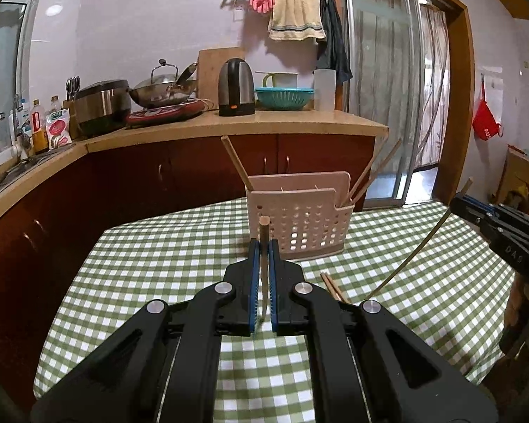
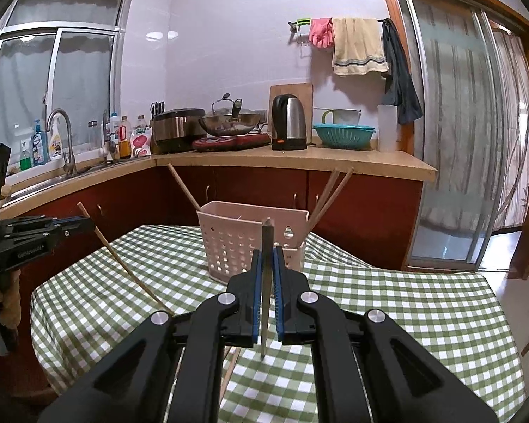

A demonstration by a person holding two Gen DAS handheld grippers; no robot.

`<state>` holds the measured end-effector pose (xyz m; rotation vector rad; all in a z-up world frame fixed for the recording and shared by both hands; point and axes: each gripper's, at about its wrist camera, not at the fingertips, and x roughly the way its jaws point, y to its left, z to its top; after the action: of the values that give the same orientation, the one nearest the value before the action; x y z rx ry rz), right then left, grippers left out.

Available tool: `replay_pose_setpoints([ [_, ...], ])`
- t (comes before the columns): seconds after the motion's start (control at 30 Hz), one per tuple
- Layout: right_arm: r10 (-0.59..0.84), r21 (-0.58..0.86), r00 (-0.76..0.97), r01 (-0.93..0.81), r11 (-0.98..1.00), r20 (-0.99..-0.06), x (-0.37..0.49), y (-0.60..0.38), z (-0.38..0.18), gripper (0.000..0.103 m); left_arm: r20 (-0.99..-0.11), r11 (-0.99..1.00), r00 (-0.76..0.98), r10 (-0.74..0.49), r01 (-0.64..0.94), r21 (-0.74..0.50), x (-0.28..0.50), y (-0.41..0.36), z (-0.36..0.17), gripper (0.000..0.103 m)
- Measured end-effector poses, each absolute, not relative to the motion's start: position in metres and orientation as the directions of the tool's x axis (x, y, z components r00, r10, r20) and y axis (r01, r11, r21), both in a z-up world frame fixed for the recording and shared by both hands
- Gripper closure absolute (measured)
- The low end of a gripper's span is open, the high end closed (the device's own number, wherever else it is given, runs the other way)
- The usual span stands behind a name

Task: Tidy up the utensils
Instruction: 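Lift both held chopsticks and carry them above the beige basket, then lower both chopsticks into the basket and open both grippers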

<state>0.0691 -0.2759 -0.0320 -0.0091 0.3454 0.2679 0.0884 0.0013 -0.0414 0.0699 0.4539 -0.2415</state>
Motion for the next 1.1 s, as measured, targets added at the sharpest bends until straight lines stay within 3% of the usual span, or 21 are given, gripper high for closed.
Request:
replay_pose_setpoints([
  [0.4,0.301,0.059,0.925,-0.296,0.953,-0.231,0.085,-0.276,0.011,0.096,-0.341,0.947,0.886,-0.315,0.318,-0.051,0.11,-0.001,0.013,0.097],
  [0.73,0.299,0.042,0.95,-0.296,0.954,-0.093,0.118,-0.279,0.064,0.096,-0.156,0.95,0.937,-0.312,0.313,-0.019,0.152,-0.018,0.08,0.097],
  [0.87,0.292,0.034,0.952,-0.29,0.956,-0.09,0.14,-0.278,0.068,0.096,-0.121,0.956,0.949,-0.29,0.292,-0.001,0.177,-0.027,0.092,0.097],
  [1.1,0.291,0.054,0.939,-0.286,0.957,-0.182,0.181,-0.272,0.036,0.096,-0.182,0.958,0.942,-0.283,0.286,-0.012,0.216,-0.037,0.056,0.097],
])
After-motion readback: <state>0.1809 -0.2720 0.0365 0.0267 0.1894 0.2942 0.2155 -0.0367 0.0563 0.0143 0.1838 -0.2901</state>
